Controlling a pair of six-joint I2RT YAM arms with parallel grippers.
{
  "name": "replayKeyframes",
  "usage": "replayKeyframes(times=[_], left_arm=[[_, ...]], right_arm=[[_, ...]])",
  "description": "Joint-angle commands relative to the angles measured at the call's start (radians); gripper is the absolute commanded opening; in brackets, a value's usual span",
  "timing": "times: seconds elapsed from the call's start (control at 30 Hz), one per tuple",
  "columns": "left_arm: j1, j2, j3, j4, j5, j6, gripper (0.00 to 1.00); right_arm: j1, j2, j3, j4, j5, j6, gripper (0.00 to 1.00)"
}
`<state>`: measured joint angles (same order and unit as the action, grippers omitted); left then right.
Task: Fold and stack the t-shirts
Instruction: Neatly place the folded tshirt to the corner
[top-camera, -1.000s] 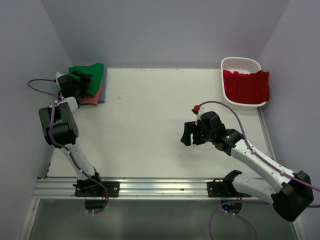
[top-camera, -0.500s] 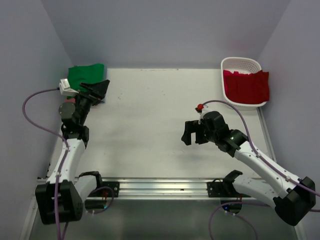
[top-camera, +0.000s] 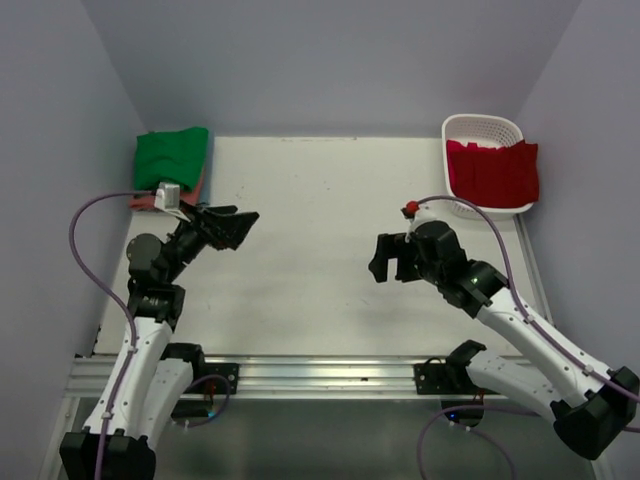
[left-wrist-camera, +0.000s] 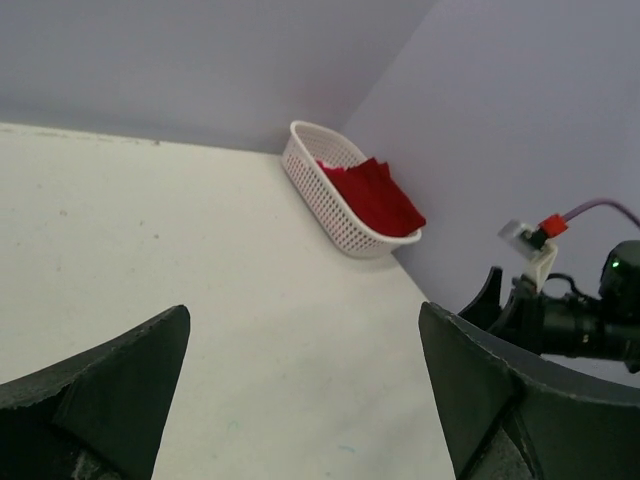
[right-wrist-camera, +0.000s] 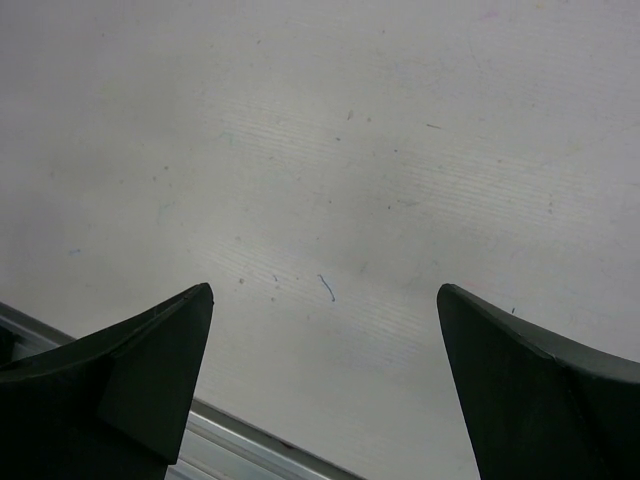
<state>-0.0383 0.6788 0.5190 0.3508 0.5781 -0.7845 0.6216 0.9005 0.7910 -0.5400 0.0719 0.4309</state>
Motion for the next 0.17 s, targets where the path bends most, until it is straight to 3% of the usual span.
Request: replayKeyframes(times=[0.0,0.13], left_arm=[[-0.014,0.025,0.067,-0.162,0.037,0.192,1.0],[-0.02,0.114,0.119,-0.182,0.077,0.197,1.0]], right_arm=[[0.003,-0.014,0.045,-0.02,0.058,0.023,0.99],[0.003,-0.018,0.054,-0.06,0.15,0.026,0.99]])
